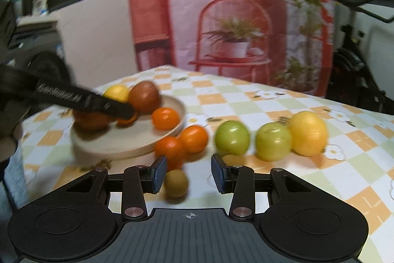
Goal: Organize fruits
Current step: 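Move the left tool toward another orange tangerine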
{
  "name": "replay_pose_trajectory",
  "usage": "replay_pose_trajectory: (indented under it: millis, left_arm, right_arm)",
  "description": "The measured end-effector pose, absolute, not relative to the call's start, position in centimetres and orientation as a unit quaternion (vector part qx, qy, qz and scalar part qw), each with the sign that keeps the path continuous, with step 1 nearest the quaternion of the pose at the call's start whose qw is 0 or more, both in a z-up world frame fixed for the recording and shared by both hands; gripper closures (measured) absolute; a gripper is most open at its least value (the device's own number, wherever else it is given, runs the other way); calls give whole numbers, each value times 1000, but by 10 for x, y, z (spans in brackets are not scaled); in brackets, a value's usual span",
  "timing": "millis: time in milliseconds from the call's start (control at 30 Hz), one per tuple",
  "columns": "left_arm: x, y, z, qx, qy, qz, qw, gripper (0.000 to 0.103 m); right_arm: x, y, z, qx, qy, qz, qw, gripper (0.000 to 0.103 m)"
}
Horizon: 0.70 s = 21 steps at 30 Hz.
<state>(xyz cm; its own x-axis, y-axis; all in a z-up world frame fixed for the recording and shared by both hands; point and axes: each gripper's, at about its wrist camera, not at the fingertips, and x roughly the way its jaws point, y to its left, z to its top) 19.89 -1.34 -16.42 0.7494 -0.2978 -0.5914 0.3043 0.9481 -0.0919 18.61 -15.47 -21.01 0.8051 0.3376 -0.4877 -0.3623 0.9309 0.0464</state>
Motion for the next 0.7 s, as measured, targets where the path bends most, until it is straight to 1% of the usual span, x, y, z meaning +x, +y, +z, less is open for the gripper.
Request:
replay_pose_trajectory:
  millis: [167,367,467,633,700]
  left_arm:
    - [198,-12,-167,8,318,-165,933,61]
    - [198,-8,-170,1,320,-166,933,61]
    - [198,-7,-171,-1,323,-166,932,61]
    - [198,-7,-173,-1,326,-169,930,61]
    - [198,-7,-173,-1,326,-169,930,61]
  right_arm:
    - [192,-142,-212,-46,278,203,938,66]
    - [200,-150,-217,-17,304,205,930,66]
    - [202,-151,-219,-13,311,207,927,70]
    - [203,-148,-221,-21,318,210,924,79]
    - [204,-150,-221,-15,318,209,925,79]
